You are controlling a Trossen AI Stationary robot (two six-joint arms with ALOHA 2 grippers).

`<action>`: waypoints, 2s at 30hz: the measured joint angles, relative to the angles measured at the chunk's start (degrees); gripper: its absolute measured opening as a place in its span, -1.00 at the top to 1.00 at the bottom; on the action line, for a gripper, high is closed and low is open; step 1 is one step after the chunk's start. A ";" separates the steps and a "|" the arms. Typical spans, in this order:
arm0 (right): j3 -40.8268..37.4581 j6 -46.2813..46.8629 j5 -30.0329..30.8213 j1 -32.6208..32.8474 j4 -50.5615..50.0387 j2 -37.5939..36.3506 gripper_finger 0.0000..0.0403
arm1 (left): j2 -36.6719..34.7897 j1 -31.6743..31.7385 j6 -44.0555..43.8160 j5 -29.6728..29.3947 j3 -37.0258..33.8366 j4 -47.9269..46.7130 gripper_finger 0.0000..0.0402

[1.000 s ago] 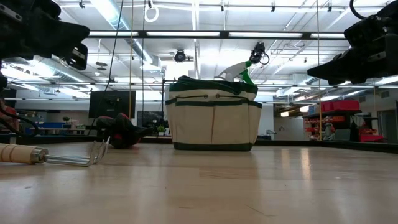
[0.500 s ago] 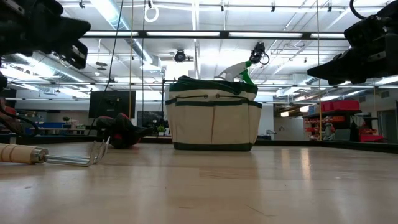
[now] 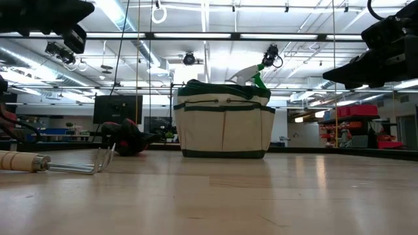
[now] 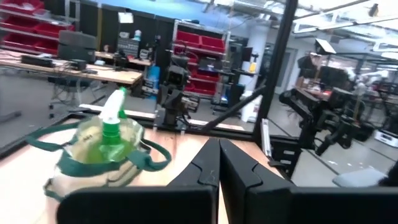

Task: Pick & Place Garden tools in Gardening bag
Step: Put the brown hand rake into the gardening bag

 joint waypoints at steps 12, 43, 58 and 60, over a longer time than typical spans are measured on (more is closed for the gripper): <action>0.00 0.00 0.01 0.01 0.00 0.00 0.92 | 0.31 0.00 -0.44 -2.32 5.27 -0.26 0.99; 0.00 0.00 -0.01 -0.01 0.00 0.01 0.92 | 32.69 0.00 1.75 -2.36 37.11 -18.89 1.00; 0.00 0.00 0.01 0.01 0.01 0.00 0.92 | 42.44 -0.02 3.87 -1.47 43.12 -24.16 1.00; 0.00 0.00 0.01 0.01 0.00 -0.01 0.92 | 43.38 -0.02 4.02 -1.47 43.12 -25.26 1.00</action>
